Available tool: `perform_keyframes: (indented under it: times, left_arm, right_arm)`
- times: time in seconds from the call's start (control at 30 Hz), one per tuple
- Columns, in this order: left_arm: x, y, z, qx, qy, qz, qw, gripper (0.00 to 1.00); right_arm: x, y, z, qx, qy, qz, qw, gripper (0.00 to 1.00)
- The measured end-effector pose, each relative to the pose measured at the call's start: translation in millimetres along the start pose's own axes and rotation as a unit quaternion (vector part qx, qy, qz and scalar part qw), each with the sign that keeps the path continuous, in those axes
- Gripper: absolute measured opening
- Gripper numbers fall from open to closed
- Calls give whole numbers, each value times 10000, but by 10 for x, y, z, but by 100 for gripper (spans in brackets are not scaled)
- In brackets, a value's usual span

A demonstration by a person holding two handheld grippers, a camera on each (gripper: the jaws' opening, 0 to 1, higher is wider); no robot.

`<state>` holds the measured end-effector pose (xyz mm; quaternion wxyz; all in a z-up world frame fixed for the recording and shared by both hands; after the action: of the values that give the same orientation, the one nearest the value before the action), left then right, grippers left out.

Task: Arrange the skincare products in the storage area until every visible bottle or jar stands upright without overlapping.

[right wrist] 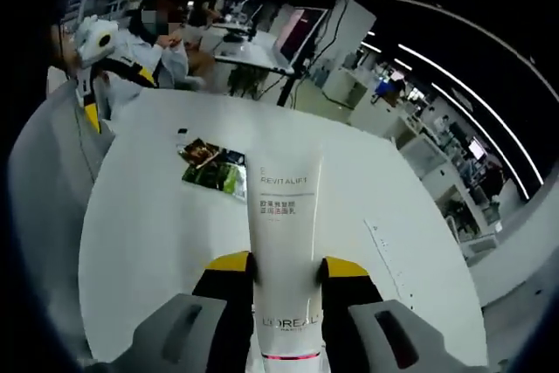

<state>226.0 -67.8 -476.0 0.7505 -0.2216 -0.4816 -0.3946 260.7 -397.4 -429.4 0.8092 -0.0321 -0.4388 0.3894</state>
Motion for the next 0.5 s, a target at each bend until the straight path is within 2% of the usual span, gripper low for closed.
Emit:
perform_keyframes:
  times: [0.07,0.13,0.23,0.3,0.43,0.5]
  left_arm:
    - [51,-2,25,-117,-145,94,9998,76]
    - [234,-49,83,-289,-445,466,9975,77]
    - [540,-100,186,-480,-934,946,9900,77]
    - [703,-156,238,-613,-1085,1148,9855,76]
    - [963,-310,305,-999,-1378,1573,9728,74]
    - [1091,-377,341,-1179,-1572,1955,9608,72]
  right_arm:
    - [103,156,88,-76,-204,-82,9997,21]
    - [232,387,191,-173,-489,-323,9981,21]
    - [391,616,286,-279,-710,-453,9961,21]
    - [508,746,331,-351,-857,-531,9943,21]
    - [739,966,433,-488,-1133,-691,9900,21]
    - [893,1136,510,-536,-1341,-749,9867,21]
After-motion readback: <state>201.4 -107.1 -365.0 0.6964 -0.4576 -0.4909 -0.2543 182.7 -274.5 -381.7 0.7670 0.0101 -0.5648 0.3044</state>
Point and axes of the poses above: the point that each gripper's makers call its tool centre point, and the gripper's own axes: z roughly backward along the fingers, y roughly to its left, x roughly out of its top, the point moved 5 cm from there along z, roughly backward along the fingers, and after that the axes turned 2 degrees about y, right-handed, at the moved point
